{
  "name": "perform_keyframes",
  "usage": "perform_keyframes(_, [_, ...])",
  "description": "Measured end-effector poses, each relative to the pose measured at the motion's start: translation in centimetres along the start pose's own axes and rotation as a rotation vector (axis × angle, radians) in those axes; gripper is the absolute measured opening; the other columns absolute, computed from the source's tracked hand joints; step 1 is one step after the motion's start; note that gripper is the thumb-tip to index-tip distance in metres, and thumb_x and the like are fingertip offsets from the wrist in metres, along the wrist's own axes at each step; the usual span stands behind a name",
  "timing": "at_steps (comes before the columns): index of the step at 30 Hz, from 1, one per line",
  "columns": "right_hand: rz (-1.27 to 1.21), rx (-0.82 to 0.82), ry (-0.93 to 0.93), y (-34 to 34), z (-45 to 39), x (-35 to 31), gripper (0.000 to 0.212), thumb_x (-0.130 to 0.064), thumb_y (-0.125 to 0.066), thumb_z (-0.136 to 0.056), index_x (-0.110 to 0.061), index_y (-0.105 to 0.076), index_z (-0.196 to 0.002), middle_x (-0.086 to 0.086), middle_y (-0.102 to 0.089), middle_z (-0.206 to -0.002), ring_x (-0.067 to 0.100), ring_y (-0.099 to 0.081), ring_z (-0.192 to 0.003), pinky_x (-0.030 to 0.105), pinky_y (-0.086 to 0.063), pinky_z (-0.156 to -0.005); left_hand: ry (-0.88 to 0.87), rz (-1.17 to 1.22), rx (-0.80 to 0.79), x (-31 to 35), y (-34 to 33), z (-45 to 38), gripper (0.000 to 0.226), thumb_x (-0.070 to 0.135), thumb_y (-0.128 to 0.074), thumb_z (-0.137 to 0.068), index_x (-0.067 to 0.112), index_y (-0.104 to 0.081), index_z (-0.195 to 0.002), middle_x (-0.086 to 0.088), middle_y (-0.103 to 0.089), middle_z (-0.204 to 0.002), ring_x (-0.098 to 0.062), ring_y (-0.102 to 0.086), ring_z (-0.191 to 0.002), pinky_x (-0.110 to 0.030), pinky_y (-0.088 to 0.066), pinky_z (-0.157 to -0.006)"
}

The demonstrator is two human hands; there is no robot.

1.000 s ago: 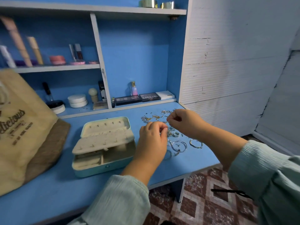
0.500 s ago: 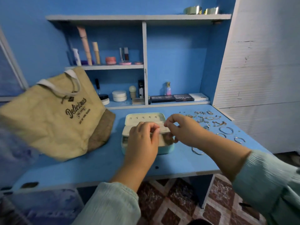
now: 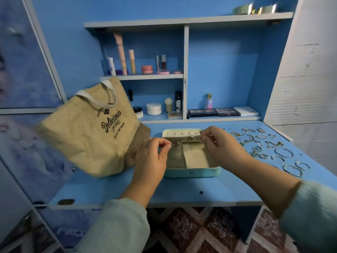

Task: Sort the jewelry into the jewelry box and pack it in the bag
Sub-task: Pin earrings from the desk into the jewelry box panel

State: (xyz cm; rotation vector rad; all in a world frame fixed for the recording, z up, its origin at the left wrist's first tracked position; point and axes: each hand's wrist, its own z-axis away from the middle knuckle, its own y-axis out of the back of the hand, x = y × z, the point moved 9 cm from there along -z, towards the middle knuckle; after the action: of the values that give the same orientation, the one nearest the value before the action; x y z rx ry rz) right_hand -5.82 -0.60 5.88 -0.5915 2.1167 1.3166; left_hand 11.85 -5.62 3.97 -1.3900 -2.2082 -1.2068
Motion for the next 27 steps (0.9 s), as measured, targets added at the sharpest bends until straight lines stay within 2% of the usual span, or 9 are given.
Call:
perform_keyframes(4, [0.024,0.036,0.022,0.1,-1.9,-0.7,0.015,-0.018,-0.045,-0.096,-0.012,-0.059,-0.098,-0.008,-0.047,-0.103,0.009,-0.048,-0.091,0.014,-0.03,-0.075,0.013,-0.007,-0.023,-0.9,-0.3,-1.8,0.007,0.019,-0.057,-0.091,0.014,-0.061,-0.092,0.009,-0.056,-0.093,-0.009,-0.051,-0.092,-0.02,-0.038,-0.082])
perform_keyframes(7, [0.003,0.039,0.036,-0.2,-3.0,-0.9,0.012,-0.017,-0.046,-0.095,-0.013,-0.058,-0.092,-0.007,-0.045,-0.107,0.01,-0.048,-0.096,0.012,-0.028,-0.076,0.03,-0.031,-0.018,-1.8,-0.5,-3.3,0.008,0.02,-0.057,-0.091,0.014,-0.062,-0.091,0.011,-0.054,-0.089,-0.005,-0.049,-0.088,-0.014,-0.033,-0.076])
perform_keyframes(11, [0.003,0.035,0.044,-0.8,-4.4,-0.8,0.016,-0.017,-0.047,-0.095,-0.01,-0.061,-0.098,-0.006,-0.04,-0.114,0.007,-0.041,-0.101,0.009,-0.025,-0.084,0.015,-0.079,-0.046,-2.7,-1.4,-5.2,0.008,0.019,-0.059,-0.09,0.013,-0.063,-0.092,0.009,-0.057,-0.092,-0.006,-0.05,-0.09,-0.017,-0.037,-0.081])
perform_keyframes(15, [0.033,0.048,0.037,-1.5,-5.9,-0.4,0.015,-0.019,-0.049,-0.094,-0.012,-0.062,-0.095,0.002,-0.037,-0.131,0.016,-0.037,-0.121,0.029,-0.033,-0.104,-0.002,-0.114,-0.073,-3.1,-2.4,-6.3,0.009,0.019,-0.059,-0.09,0.013,-0.063,-0.095,0.011,-0.049,-0.092,-0.002,-0.044,-0.089,-0.012,-0.031,-0.08])
perform_keyframes(18, [0.072,0.07,0.026,-2.0,-6.7,0.0,0.012,-0.019,-0.05,-0.093,-0.015,-0.061,-0.093,0.005,-0.033,-0.139,0.021,-0.03,-0.128,0.033,-0.031,-0.106,0.028,-0.14,-0.097,-3.8,-3.2,-6.7,0.012,0.022,-0.057,-0.091,0.015,-0.062,-0.098,0.012,-0.046,-0.094,-0.001,-0.043,-0.092,-0.012,-0.029,-0.083])
perform_keyframes(20, [0.102,0.081,0.018,-2.2,-7.2,0.2,0.015,-0.019,-0.049,-0.094,-0.014,-0.062,-0.097,0.004,-0.031,-0.141,0.023,-0.026,-0.131,0.032,-0.026,-0.105,0.037,-0.137,-0.085,-4.3,-3.5,-6.9,0.011,0.023,-0.058,-0.09,0.016,-0.062,-0.097,0.011,-0.047,-0.095,-0.004,-0.045,-0.095,-0.016,-0.032,-0.086])
perform_keyframes(23, [0.141,0.071,0.008,-2.6,-7.6,0.4,0.018,-0.02,-0.047,-0.094,-0.014,-0.063,-0.1,0.003,-0.027,-0.144,0.024,-0.02,-0.132,0.033,-0.022,-0.106,0.05,-0.125,-0.063,-5.0,-3.8,-7.1,0.009,0.024,-0.06,-0.088,0.018,-0.063,-0.093,0.012,-0.048,-0.095,-0.01,-0.05,-0.098,-0.029,-0.04,-0.092])
perform_keyframes(27, [0.167,0.058,0.007,-3.0,-7.9,0.7,0.019,-0.021,-0.045,-0.095,-0.016,-0.062,-0.1,0.001,-0.023,-0.144,0.025,-0.017,-0.132,0.036,-0.021,-0.108,0.034,-0.1,-0.007,-5.4,-3.7,-7.2,0.009,0.024,-0.062,-0.086,0.016,-0.065,-0.09,0.01,-0.05,-0.093,-0.013,-0.052,-0.094,-0.036,-0.044,-0.089])
